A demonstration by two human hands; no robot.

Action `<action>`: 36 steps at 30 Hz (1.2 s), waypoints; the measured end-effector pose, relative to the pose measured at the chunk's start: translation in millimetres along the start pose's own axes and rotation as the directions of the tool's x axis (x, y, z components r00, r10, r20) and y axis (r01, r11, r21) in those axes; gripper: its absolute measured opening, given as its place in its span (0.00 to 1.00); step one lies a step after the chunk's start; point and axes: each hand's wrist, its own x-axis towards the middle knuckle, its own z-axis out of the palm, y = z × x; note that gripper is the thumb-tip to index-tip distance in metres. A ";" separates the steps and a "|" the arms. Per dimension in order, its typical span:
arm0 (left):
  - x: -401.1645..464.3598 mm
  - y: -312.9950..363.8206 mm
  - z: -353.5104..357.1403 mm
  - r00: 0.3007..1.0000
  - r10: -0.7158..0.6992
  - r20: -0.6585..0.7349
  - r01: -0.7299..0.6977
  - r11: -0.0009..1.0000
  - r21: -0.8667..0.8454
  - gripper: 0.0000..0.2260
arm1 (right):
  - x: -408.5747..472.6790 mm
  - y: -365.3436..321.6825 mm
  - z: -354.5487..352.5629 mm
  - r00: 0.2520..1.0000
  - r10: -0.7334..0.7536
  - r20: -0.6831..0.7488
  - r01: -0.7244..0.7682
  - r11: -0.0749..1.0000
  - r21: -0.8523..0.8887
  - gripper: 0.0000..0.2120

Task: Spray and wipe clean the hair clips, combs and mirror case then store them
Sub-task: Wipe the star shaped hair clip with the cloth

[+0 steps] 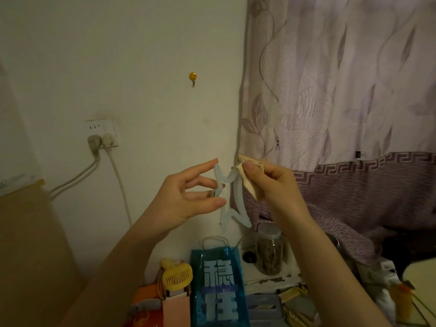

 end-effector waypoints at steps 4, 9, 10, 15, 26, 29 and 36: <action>-1.2 -0.2 -1.6 0.998 -0.013 0.055 0.012 1.000 0.024 0.33 | -1.9 -1.8 -3.0 0.996 0.082 0.042 -0.083 0.996 0.021 0.11; -2.8 -1.5 -4.2 0.995 -0.028 0.099 0.024 0.999 0.038 0.33 | -6.1 -6.1 -2.7 0.993 0.118 0.023 -0.117 0.993 -0.030 0.17; -3.3 -2.3 -4.2 0.994 -0.032 0.101 0.028 0.999 0.044 0.34 | -6.4 -6.6 -2.0 0.993 0.118 0.008 -0.118 0.993 -0.031 0.19; -4.6 -5.7 -0.1 1.000 0.017 0.007 -0.017 1.000 0.003 0.32 | -12.3 -5.4 5.3 0.993 0.112 -0.038 -0.113 0.993 -0.025 0.13; -6.4 -12.4 -8.3 0.971 0.051 -0.235 -0.064 0.997 -0.048 0.30 | -33.7 -0.6 11.3 0.992 0.104 0.068 -0.094 0.988 -0.125 0.11; -9.1 -15.3 -9.6 0.956 0.016 -0.291 -0.051 0.993 -0.111 0.30 | -37.5 0.8 8.5 0.988 0.135 0.080 -0.127 0.987 -0.094 0.12; -16.0 -20.2 -7.9 0.929 -0.073 -0.364 -0.023 0.967 -0.255 0.33 | -45.0 9.8 3.0 0.971 0.238 0.014 -0.238 0.971 -0.005 0.13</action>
